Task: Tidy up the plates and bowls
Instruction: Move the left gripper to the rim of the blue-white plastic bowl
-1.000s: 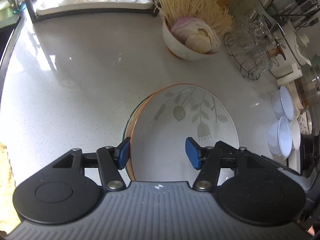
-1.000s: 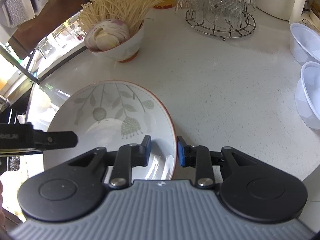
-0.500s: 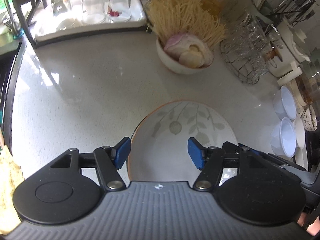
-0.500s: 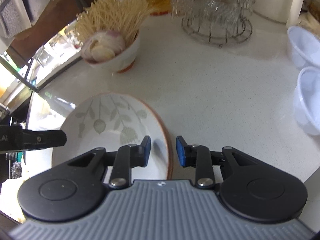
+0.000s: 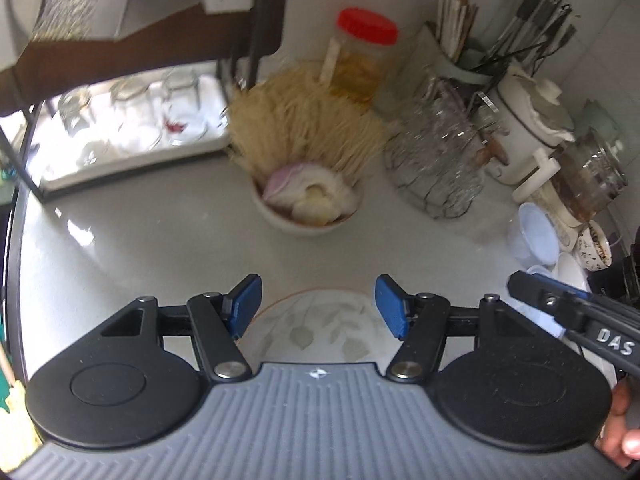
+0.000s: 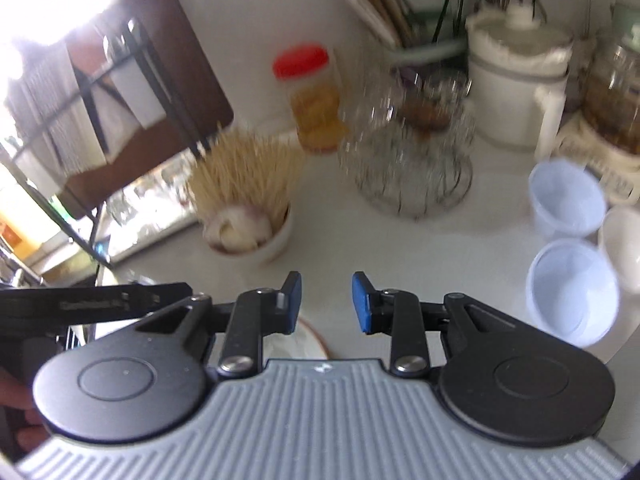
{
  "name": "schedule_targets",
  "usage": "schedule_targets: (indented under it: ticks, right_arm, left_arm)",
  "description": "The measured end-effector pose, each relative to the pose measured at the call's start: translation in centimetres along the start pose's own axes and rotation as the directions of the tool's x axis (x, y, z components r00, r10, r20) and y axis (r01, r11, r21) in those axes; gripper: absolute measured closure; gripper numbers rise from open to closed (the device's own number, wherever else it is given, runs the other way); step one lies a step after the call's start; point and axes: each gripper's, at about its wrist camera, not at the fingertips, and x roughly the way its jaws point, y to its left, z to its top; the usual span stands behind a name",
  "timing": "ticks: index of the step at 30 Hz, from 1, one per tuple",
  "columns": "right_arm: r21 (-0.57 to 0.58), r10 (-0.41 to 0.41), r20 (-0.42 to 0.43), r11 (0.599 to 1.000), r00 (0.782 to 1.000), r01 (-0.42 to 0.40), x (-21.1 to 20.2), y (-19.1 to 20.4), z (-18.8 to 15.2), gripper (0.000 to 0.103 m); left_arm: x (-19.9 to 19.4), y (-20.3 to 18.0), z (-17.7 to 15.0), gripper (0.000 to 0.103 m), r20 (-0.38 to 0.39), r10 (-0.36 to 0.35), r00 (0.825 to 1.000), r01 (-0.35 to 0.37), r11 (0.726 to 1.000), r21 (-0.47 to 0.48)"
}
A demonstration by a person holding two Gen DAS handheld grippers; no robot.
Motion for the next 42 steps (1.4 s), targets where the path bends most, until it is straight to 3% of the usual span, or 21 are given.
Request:
schedule_targets:
  ticks: [10,16,23,26,29,34,42]
  right_arm:
    - [-0.046,0.029,0.085,0.999,0.996,-0.025,-4.4,-5.8,2.3,0.071]
    - [0.017,0.023,0.075,1.0,0.997,-0.024,-5.2,-11.2,2.6,0.071]
    - [0.102,-0.041,0.03,0.994,0.999,0.038,-5.4,-17.2,1.6,0.071]
    - [0.162,-0.056,0.004,0.985,0.998,0.054,-5.4,-19.8,0.7,0.053]
    - [0.231,-0.052,-0.029,0.971,0.998,0.057,-5.3,-22.1,-0.4,0.05]
    - [0.344,-0.019,-0.113,0.937,0.993,0.057,-4.0,-25.0,-2.4,0.05]
    - [0.464,0.006,-0.165,0.883,0.986,0.072,-2.2,-27.6,-4.9,0.048]
  left_arm:
    - [-1.3,-7.5,0.5,0.035,0.079,-0.024,0.997,0.022,0.999,0.029]
    - [0.5,-12.7,-0.3,0.035,0.036,-0.037,0.999,0.035,0.998,0.046]
    - [4.6,-18.2,-0.9,0.035,-0.032,-0.076,0.997,0.078,0.993,0.087]
    - [6.8,-20.3,-0.8,0.035,-0.065,-0.086,0.994,0.093,0.988,0.123]
    - [9.0,-22.3,-0.7,0.035,-0.105,-0.093,0.99,0.108,0.982,0.155]
    - [12.1,-23.8,-0.9,0.035,-0.181,-0.134,0.974,0.16,0.977,0.141]
    - [14.1,-24.8,-1.7,0.038,-0.218,-0.136,0.966,0.171,0.973,0.152]
